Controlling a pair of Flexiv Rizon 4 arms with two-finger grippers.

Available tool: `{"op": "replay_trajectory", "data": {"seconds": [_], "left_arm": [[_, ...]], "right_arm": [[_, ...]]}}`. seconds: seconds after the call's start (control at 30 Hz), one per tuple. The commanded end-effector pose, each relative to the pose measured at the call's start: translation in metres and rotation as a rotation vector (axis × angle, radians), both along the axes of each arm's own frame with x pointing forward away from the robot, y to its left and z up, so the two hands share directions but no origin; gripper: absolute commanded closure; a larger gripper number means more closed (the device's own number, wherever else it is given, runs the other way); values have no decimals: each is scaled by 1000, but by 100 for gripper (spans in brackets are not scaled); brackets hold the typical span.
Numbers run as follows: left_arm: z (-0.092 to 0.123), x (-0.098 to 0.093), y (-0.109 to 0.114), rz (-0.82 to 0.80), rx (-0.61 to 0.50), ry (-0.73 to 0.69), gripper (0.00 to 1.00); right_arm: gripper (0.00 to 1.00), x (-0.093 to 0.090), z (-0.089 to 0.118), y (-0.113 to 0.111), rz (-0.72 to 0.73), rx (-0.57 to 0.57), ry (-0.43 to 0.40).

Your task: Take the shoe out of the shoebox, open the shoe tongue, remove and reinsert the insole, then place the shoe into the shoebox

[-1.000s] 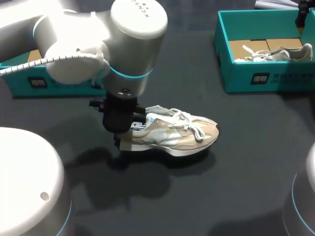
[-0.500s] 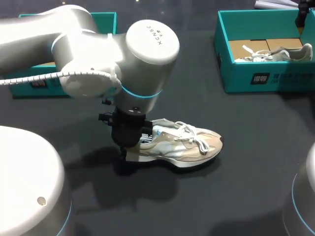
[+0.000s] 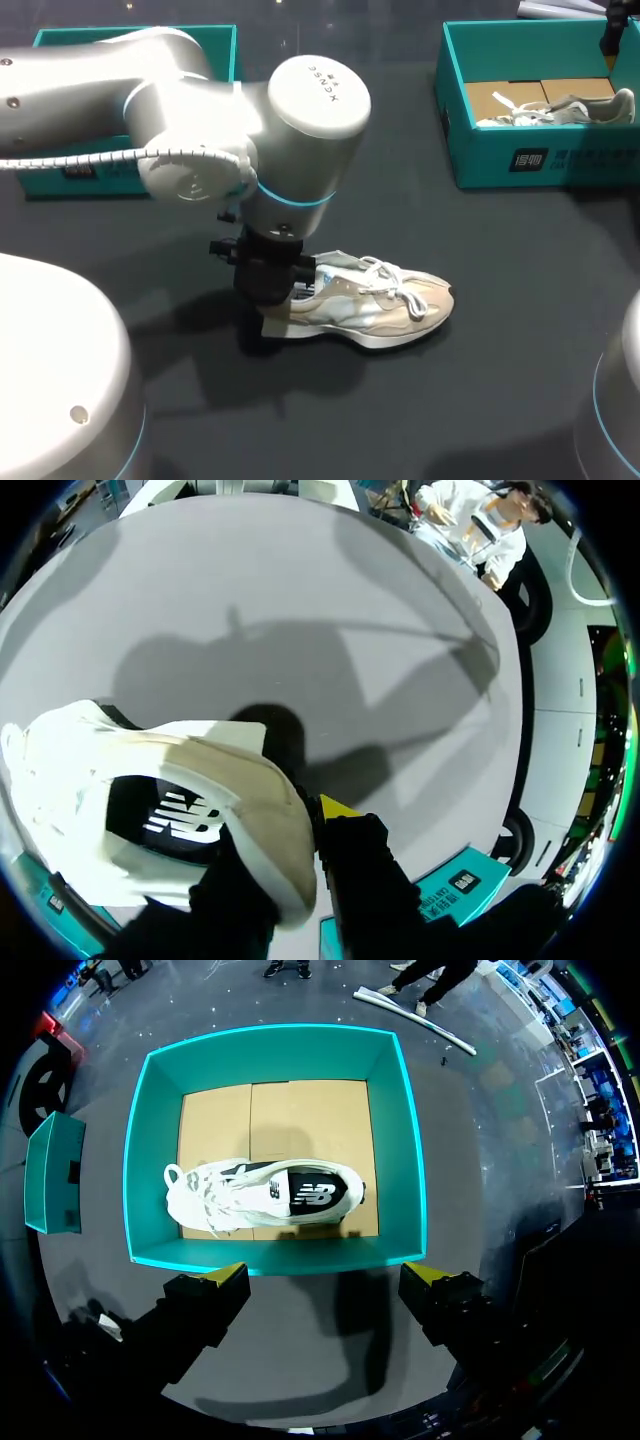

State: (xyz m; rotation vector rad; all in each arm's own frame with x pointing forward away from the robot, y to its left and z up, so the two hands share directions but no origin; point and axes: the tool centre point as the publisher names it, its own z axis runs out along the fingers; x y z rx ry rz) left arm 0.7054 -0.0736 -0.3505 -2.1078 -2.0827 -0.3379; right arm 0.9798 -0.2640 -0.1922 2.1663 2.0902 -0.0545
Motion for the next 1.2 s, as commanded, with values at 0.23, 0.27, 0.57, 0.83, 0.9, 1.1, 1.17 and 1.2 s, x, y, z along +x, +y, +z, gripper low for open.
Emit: {"op": "replay_trajectory", "data": {"seconds": [0.23, 0.27, 0.57, 0.83, 0.9, 1.1, 1.17, 1.2], "left_arm": [[-9, 3, -2, -15, -12, -10, 100], [-10, 4, -2, -20, -14, -12, 100], [-15, 7, -5, -38, -15, -15, 100], [-24, 6, -6, -54, -6, -9, 100], [-26, 6, -6, -57, -6, -9, 100], [-31, 6, -4, -59, -5, -8, 100], [-32, 6, -4, -58, -6, -5, 100], [-32, 7, -4, -57, -6, -5, 100]], "right_arm": [[0, 0, 0, 0, -1, 0, 0], [0, 0, 0, 0, -1, 0, 0], [0, 0, 0, 0, -1, 0, 0], [0, 0, 0, 0, -1, 0, 0], [0, 0, 0, 0, -1, 0, 0], [0, 0, 0, 0, -1, 0, 0], [0, 0, 0, 0, -1, 0, 0], [0, 0, 0, 0, -1, 0, 0]]}}
